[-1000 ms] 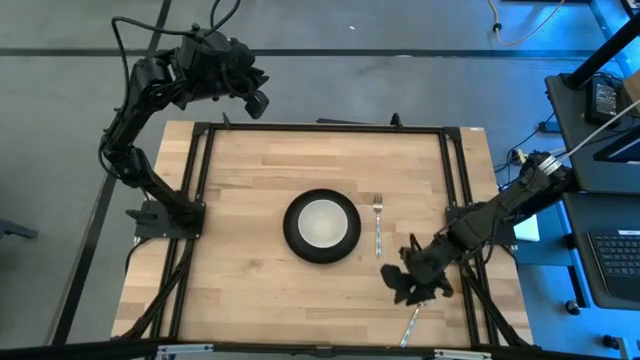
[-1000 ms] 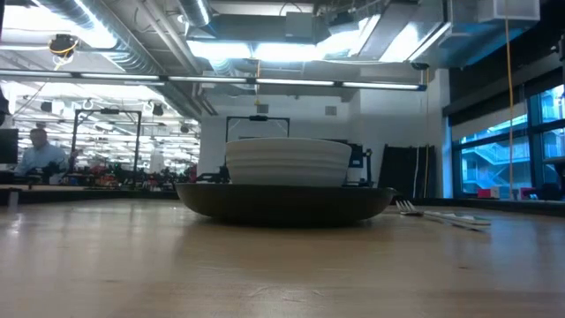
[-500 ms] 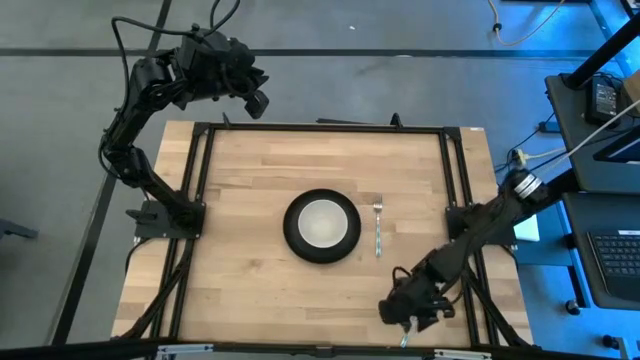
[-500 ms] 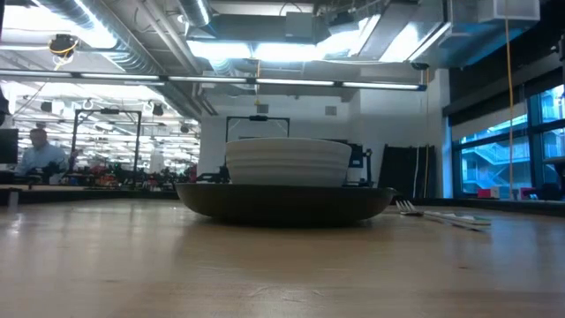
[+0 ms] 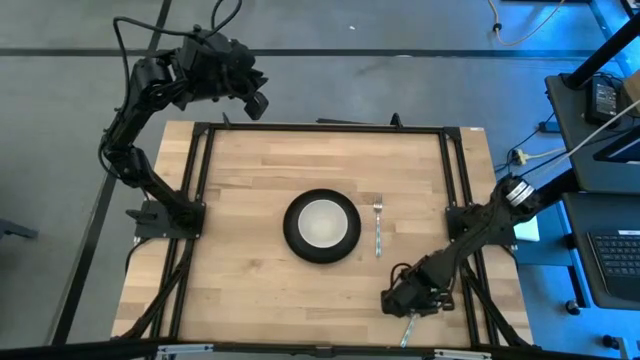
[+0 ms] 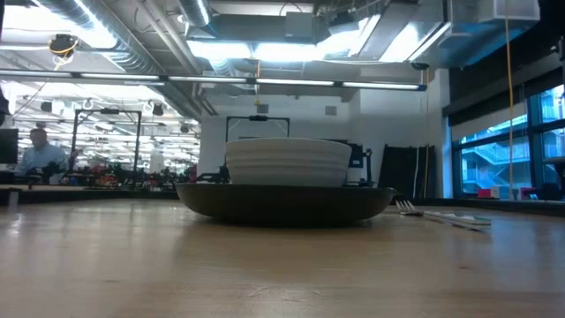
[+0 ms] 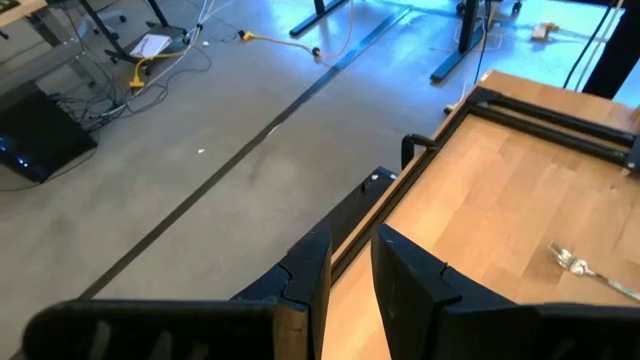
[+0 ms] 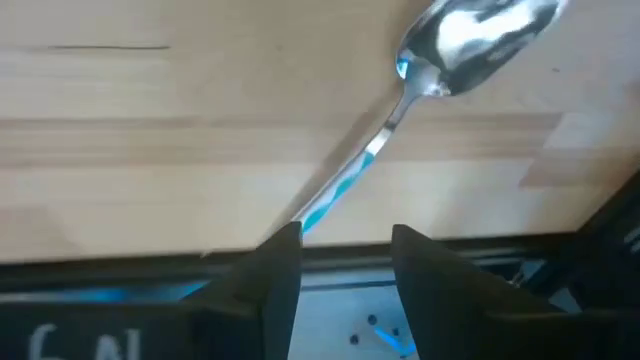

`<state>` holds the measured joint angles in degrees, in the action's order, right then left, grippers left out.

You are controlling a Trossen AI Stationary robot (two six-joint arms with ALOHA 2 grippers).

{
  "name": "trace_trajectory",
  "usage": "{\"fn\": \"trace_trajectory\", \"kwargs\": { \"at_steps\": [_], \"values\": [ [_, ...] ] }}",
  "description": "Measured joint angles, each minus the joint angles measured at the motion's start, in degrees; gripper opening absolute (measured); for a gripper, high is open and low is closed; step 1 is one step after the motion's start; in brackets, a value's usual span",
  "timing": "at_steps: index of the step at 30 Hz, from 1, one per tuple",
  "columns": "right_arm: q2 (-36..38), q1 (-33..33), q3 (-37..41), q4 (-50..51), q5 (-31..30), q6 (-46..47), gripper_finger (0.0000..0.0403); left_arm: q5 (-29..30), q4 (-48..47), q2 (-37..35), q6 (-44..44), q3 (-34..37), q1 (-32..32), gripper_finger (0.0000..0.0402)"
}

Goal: Set table place
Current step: Put the blue patterned spoon into the white bowl

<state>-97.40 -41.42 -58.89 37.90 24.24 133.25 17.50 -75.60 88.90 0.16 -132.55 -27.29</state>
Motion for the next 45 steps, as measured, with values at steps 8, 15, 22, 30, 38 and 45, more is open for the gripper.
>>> {"fn": "trace_trajectory", "kwargs": {
  "at_steps": [8, 15, 22, 30, 38, 45],
  "values": [
    [-5.39, -0.87, 0.00, -9.37, 3.38, -0.01, 0.0158, 0.03, -1.55, 0.02, -0.01, 0.00, 0.00, 0.0069],
    [-6.78, -1.27, -0.02, -8.39, 3.71, -0.02, 0.0158, 0.04, -1.33, 0.02, -0.04, 0.00, -0.04, 0.0069],
    [-8.91, -1.68, 0.00, -9.59, 3.88, -0.02, 0.0158, 0.02, -1.57, 0.04, -0.04, 0.00, -0.05, 0.0069],
    [-11.20, -1.51, -0.22, -11.47, 4.59, -0.13, 0.0158, 0.04, -1.55, 0.04, -0.08, 0.00, -0.04, 0.0069],
    [-11.37, -1.37, -0.22, -11.90, 3.96, -0.20, 0.0087, 0.02, -1.54, 0.04, -0.06, 0.00, -0.06, 0.0069],
    [-11.42, -1.39, -0.15, -11.80, 2.62, -0.53, 0.0023, 0.03, -1.55, 0.04, -0.04, 0.00, -0.04, 0.0069]
  ]
}}
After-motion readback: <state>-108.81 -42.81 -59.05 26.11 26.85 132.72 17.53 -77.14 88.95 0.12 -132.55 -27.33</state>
